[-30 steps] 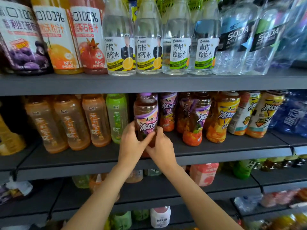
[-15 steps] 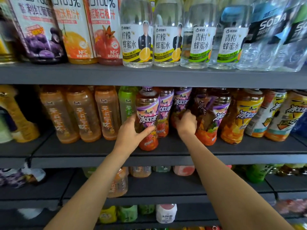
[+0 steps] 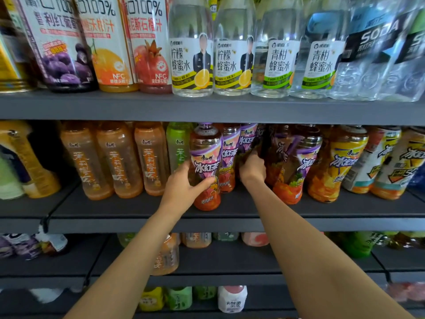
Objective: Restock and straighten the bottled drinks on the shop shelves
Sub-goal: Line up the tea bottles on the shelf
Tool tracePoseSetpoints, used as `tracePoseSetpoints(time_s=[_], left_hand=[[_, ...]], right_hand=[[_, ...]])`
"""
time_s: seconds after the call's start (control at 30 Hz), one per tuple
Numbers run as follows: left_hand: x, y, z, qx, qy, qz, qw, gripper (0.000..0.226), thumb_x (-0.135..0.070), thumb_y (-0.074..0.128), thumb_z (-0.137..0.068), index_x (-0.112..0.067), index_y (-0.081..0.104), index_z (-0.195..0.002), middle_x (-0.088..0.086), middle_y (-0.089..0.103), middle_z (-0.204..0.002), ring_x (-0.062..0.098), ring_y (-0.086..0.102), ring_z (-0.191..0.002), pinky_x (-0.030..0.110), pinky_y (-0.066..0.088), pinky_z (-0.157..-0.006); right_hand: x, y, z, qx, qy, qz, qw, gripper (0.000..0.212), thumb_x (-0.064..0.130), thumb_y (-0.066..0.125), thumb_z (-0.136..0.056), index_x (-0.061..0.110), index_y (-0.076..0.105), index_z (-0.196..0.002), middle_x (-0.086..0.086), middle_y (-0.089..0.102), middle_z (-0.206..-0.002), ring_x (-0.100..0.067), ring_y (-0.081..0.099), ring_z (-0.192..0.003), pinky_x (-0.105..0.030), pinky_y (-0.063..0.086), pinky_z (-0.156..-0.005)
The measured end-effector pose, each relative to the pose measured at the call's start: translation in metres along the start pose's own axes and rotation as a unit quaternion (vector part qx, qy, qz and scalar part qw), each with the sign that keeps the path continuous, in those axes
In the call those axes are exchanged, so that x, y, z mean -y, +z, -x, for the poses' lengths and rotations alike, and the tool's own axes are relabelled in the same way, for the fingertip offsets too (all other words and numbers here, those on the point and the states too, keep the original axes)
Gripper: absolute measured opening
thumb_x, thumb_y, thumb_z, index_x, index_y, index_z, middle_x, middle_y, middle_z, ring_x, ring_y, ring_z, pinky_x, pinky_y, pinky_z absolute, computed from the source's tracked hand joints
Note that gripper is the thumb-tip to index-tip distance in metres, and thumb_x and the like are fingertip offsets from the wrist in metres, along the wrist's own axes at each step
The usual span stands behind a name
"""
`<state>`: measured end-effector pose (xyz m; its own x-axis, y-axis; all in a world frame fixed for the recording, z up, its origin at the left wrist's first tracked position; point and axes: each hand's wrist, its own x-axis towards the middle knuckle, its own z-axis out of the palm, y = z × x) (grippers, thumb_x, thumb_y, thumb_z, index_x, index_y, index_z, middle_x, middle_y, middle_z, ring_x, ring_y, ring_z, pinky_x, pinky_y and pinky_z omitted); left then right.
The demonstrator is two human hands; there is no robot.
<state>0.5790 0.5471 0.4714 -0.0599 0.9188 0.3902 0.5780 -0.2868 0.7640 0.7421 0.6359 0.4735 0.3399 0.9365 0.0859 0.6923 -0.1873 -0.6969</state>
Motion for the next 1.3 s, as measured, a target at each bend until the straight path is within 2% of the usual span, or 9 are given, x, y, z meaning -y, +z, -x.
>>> tracePoseSetpoints(time_s=[0.17,0.3,0.4,0.5,0.6,0.83,1.0,1.1,1.3], left_hand=[[0.001,-0.001,-0.001,0.002,-0.006,-0.001,1.000,0.063,-0.040,0.070,-0.077,-0.016,0.047,-0.130,0.002,0.056,-0.128,0.019,0.051,-0.119,0.036,0.043,-0.099],[0.002,0.001,-0.001,-0.002,-0.010,-0.003,1.000,0.063,-0.039,0.070,-0.077,-0.016,0.046,-0.131,0.003,0.056,-0.129,0.020,0.051,-0.119,0.040,0.043,-0.100],[0.002,0.003,0.000,-0.003,-0.009,0.000,1.000,0.065,-0.040,0.069,-0.077,-0.017,0.045,-0.132,0.003,0.055,-0.130,0.020,0.050,-0.121,0.042,0.043,-0.101],[0.002,0.004,0.001,-0.008,-0.011,0.004,1.000,0.064,-0.039,0.070,-0.077,-0.018,0.045,-0.132,0.003,0.055,-0.130,0.019,0.050,-0.121,0.041,0.043,-0.100],[0.001,0.003,0.002,-0.007,-0.014,0.008,1.000,0.063,-0.039,0.070,-0.077,-0.019,0.046,-0.132,0.002,0.056,-0.129,0.019,0.051,-0.120,0.040,0.043,-0.100],[-0.001,0.002,0.003,-0.008,-0.018,0.011,1.000,0.061,-0.035,0.070,-0.078,-0.016,0.046,-0.131,0.003,0.057,-0.128,0.018,0.052,-0.119,0.028,0.041,-0.093],[-0.005,0.001,0.006,-0.003,-0.022,0.029,0.999,0.059,-0.032,0.071,-0.078,-0.016,0.048,-0.130,0.003,0.058,-0.126,0.019,0.053,-0.117,0.029,0.042,-0.093],[-0.008,0.001,0.007,0.003,-0.027,0.038,0.999,0.059,-0.030,0.070,-0.079,-0.016,0.046,-0.131,0.003,0.058,-0.127,0.019,0.053,-0.117,0.031,0.042,-0.094],[-0.008,0.000,0.006,0.004,-0.031,0.036,0.999,0.058,-0.032,0.070,-0.079,-0.016,0.047,-0.130,0.003,0.058,-0.126,0.020,0.053,-0.117,0.033,0.043,-0.095]], right_hand=[[-0.013,-0.003,0.009,-0.020,-0.021,-0.114,0.993,0.035,0.020,0.057,-0.090,0.006,0.047,-0.120,-0.018,0.063,-0.106,-0.038,0.066,-0.087,-0.049,0.055,-0.076],[-0.028,-0.011,0.039,-0.053,-0.086,-0.176,0.979,0.020,0.014,0.051,-0.093,0.004,0.056,-0.111,-0.009,0.065,-0.083,-0.027,0.068,-0.068,-0.042,0.056,-0.063],[-0.034,-0.007,0.057,-0.016,-0.137,-0.171,0.975,0.022,0.015,0.058,-0.088,0.007,0.060,-0.110,-0.008,0.067,-0.096,-0.023,0.065,-0.069,-0.044,0.055,-0.071],[-0.033,0.002,0.063,0.054,-0.169,-0.114,0.978,0.045,0.021,0.069,-0.082,0.008,0.052,-0.122,-0.005,0.061,-0.110,-0.020,0.062,-0.079,-0.039,0.053,-0.082],[-0.029,0.009,0.060,0.049,-0.162,-0.080,0.982,0.054,0.025,0.070,-0.081,0.009,0.047,-0.127,-0.009,0.061,-0.118,-0.029,0.062,-0.097,-0.043,0.050,-0.087],[-0.020,0.017,0.058,0.033,-0.126,-0.045,0.990,0.050,0.024,0.066,-0.084,0.010,0.046,-0.128,-0.012,0.058,-0.123,-0.031,0.055,-0.113,-0.043,0.049,-0.089],[-0.016,0.016,0.057,0.055,-0.097,-0.058,0.992,0.050,0.025,0.064,-0.085,0.012,0.042,-0.128,-0.015,0.060,-0.115,-0.037,0.061,-0.098,-0.049,0.053,-0.080],[-0.014,0.015,0.054,0.099,-0.073,-0.087,0.989,0.057,0.026,0.067,-0.083,0.013,0.039,-0.131,-0.014,0.057,-0.117,-0.036,0.061,-0.099,-0.051,0.055,-0.076],[-0.015,0.010,0.051,0.129,-0.058,-0.114,0.983,0.034,0.020,0.066,-0.085,0.008,0.050,-0.113,-0.016,0.066,-0.094,-0.029,0.068,-0.071,-0.040,0.058,-0.059]])
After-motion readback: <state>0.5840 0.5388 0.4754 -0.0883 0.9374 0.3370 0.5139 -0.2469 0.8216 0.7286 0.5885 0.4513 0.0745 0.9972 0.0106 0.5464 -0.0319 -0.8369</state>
